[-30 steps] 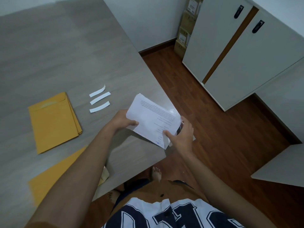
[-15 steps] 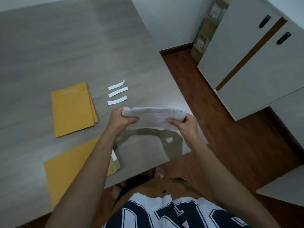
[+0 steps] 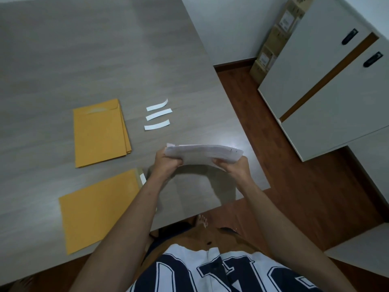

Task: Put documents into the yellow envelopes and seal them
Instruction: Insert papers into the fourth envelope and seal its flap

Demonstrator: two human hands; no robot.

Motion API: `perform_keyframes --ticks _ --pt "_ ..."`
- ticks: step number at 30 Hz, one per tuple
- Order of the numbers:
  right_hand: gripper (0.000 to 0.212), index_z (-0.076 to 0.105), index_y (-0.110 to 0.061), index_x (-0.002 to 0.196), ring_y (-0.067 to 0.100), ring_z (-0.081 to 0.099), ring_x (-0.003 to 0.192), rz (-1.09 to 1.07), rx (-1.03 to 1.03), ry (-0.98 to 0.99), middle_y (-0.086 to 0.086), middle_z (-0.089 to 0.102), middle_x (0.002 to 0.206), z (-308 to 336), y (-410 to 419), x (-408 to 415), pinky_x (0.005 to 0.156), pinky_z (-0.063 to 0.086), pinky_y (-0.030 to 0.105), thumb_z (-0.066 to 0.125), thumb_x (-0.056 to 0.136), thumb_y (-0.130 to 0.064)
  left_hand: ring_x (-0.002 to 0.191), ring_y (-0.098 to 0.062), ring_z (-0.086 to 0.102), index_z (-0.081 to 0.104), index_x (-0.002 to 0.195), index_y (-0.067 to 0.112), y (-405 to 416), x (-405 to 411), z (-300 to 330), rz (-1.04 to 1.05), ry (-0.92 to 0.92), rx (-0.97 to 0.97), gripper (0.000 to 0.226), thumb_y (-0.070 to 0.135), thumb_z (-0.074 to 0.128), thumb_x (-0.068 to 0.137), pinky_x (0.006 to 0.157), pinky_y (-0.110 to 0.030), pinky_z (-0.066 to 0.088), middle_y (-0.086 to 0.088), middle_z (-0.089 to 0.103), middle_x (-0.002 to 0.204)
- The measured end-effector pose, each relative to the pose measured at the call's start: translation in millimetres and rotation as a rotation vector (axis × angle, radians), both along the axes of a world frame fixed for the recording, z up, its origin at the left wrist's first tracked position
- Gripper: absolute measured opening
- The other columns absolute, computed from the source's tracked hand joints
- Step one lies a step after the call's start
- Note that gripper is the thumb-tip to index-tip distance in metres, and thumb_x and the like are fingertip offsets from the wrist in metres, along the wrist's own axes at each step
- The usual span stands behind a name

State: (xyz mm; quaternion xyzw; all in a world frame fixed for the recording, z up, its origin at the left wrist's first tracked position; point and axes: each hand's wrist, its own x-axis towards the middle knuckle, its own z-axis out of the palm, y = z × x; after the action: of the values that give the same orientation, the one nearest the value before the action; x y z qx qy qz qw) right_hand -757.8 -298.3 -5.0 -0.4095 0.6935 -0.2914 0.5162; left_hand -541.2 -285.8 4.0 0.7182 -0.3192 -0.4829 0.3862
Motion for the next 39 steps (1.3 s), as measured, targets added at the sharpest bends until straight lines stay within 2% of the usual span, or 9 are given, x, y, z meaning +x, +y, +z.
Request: perform_keyframes --ticks 5,8,13,16,19,21,24,29,39 --pt "0.044 0.068 -0.015 0.109 0.015 0.069 0.09 0.154 -0.026 0.071 -0.001 0.071 0.103 13.0 -7.5 16.6 0.07 0.058 0.025 0.086 0.071 -0.026 0.085 -0.017 0.062 0.061 0.107 0.013 3.8 21.8 12.1 -0.032 -0.063 0.026 0.039 -0.008 0.067 0.074 0.063 -0.019 0.049 -0.001 0.065 0.095" --pt "0.035 0.066 -0.024 0.102 0.005 0.067 0.082 0.259 -0.026 0.045 -0.009 0.068 0.097 24.7 -10.8 36.5 0.064 0.055 0.018 0.085 0.073 -0.023 0.088 -0.016 0.062 0.06 0.108 0.015 15.6 51.8 17.0 -0.028 -0.125 -0.055 0.038 -0.006 0.062 0.077 0.068 -0.023 0.05 0.0 0.065 0.099" --pt "0.039 0.068 -0.017 0.111 0.001 0.065 0.079 0.423 -0.017 0.055 -0.007 0.068 0.1 34.0 -8.2 70.7 0.059 0.049 0.011 0.083 0.075 -0.021 0.101 -0.015 0.059 0.055 0.126 0.014 54.3 96.2 9.9 0.305 -0.18 -0.058 0.038 0.006 0.057 0.088 0.082 -0.023 0.047 0.002 0.06 0.11" --pt "0.039 0.069 -0.013 0.112 0.01 0.066 0.083 0.522 -0.035 0.158 0.0 0.071 0.106 33.0 -2.8 83.7 0.063 0.049 0.014 0.082 0.076 -0.021 0.118 -0.023 0.05 0.053 0.131 0.014 87.3 111.2 -9.0 0.242 -0.528 0.114 0.045 0.026 0.062 0.088 0.089 -0.029 0.041 -0.006 0.051 0.129" --pt "0.037 0.07 -0.011 0.112 0.011 0.062 0.084 0.583 -0.072 0.274 0.004 0.071 0.111 34.0 1.7 91.6 0.062 0.046 0.013 0.079 0.078 -0.021 0.139 -0.035 0.022 0.036 0.145 0.021 111.7 112.2 -27.6 0.023 -0.697 0.434 0.077 0.051 0.064 0.08 0.109 -0.051 0.031 -0.01 0.027 0.152" --pt "0.037 0.069 -0.008 0.114 0.011 0.06 0.084 0.601 -0.101 0.326 0.006 0.07 0.112 37.0 4.5 96.4 0.061 0.043 0.011 0.078 0.08 -0.021 0.145 -0.04 0.001 0.022 0.149 0.026 120.5 108.7 -36.1 -0.074 -0.702 0.542 0.094 0.063 0.065 0.074 0.11 -0.063 0.021 -0.008 0.004 0.16" --pt "0.038 0.069 -0.007 0.115 0.017 0.064 0.091 0.614 -0.135 0.369 0.008 0.071 0.113 42.8 8.7 99.8 0.069 0.047 0.016 0.077 0.08 -0.02 0.145 -0.044 -0.009 0.014 0.149 0.027 122.5 103.5 -39.9 -0.118 -0.721 0.567 0.105 0.07 0.066 0.068 0.109 -0.07 0.013 -0.007 -0.01 0.16" --pt "0.04 0.068 -0.007 0.117 0.023 0.066 0.101 0.645 -0.105 0.409 0.009 0.07 0.116 44.1 12.3 101.5 0.071 0.048 0.018 0.077 0.081 -0.02 0.144 -0.047 -0.011 0.01 0.148 0.024 114.8 104.2 -38.2 -0.12 -0.698 0.576 0.117 0.074 0.069 0.06 0.106 -0.074 0.011 -0.012 -0.012 0.159" --pt "0.04 0.066 -0.007 0.119 0.016 0.06 0.088 0.61 -0.154 0.456 0.008 0.07 0.113 48.8 17.6 100.0 0.062 0.043 0.013 0.075 0.083 -0.019 0.144 -0.045 -0.013 0.01 0.15 0.022 110.4 114.7 -37.3 -0.145 -0.65 0.528 0.12 0.076 0.065 0.059 0.107 -0.074 0.01 -0.008 -0.013 0.16"
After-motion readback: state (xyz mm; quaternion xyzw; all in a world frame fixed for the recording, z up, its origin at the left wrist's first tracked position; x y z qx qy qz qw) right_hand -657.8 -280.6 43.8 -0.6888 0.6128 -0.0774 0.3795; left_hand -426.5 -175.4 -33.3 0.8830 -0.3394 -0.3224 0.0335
